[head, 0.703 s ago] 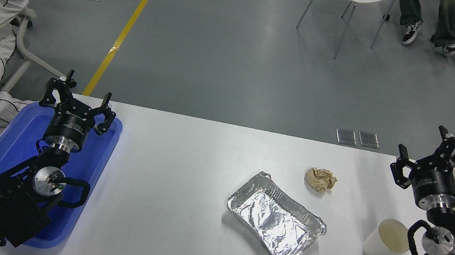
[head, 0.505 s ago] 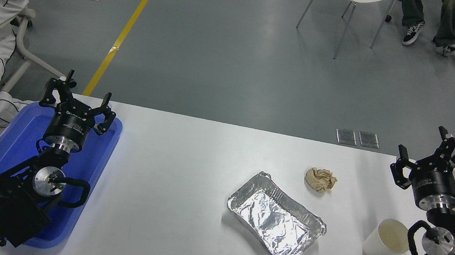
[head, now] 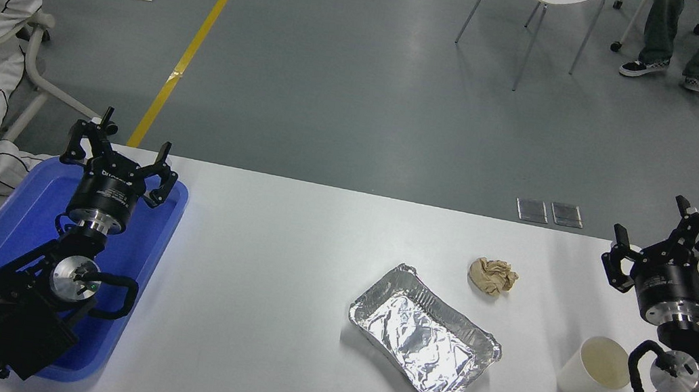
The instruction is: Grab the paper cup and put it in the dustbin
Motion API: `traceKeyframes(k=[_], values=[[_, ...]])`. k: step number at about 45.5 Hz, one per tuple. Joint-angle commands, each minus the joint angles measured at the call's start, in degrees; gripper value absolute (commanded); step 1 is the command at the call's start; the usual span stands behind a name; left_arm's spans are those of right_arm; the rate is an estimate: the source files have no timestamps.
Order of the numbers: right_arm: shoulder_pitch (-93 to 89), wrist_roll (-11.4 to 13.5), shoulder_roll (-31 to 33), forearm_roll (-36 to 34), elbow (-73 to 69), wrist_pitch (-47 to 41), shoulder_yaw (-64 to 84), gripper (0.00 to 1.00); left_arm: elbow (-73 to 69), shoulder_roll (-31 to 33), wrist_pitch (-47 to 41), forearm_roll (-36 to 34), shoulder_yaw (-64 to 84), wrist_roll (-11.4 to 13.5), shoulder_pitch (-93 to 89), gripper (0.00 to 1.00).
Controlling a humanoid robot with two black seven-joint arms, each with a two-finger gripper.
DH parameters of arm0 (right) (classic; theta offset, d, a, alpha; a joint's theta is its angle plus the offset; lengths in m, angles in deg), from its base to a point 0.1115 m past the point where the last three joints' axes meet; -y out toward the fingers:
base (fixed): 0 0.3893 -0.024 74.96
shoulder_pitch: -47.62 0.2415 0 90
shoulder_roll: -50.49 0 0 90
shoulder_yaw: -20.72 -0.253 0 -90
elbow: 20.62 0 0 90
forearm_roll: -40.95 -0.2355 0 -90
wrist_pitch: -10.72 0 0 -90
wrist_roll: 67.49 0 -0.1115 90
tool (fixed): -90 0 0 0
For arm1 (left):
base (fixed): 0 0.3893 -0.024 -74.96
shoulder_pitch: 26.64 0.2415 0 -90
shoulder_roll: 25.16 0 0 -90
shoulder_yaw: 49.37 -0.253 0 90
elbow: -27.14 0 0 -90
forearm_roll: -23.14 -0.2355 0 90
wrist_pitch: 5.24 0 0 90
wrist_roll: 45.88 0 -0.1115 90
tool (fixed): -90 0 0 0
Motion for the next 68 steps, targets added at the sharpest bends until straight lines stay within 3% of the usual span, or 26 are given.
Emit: traceKeyframes(k=[1,16,36,50,68], values=[[-0.2,0.0,0.8,-0.1,-0.1,0.0,-0.2,1.0,0.0,0.0,0.0,0.0,0.0,0.0,0.0,1.0],[-1.0,0.0,2.1,-0.5,-0.6,0.5,0.3,1.0,0.0,0.0,0.0,0.0,0.0,0.0,0.0,1.0],[3.0,-0.1,13.0,-15.6,-1.2,1.1,19.8,1.0,0.0,0.1,0.1,0.0,0.0,0.0,-0.1,1.0],[18.2,-0.1,23.9,-15.6,-2.4,0.4,55.6,1.0,0.0,0.1,0.1,0.0,0.0,0.0,-0.1,1.0],[39.8,-0.1,29.8,-15.6,-7.3,-3.2,90.9,1.0,0.1,0.0,0.1,0.0,0.0,0.0,-0.1,1.0]])
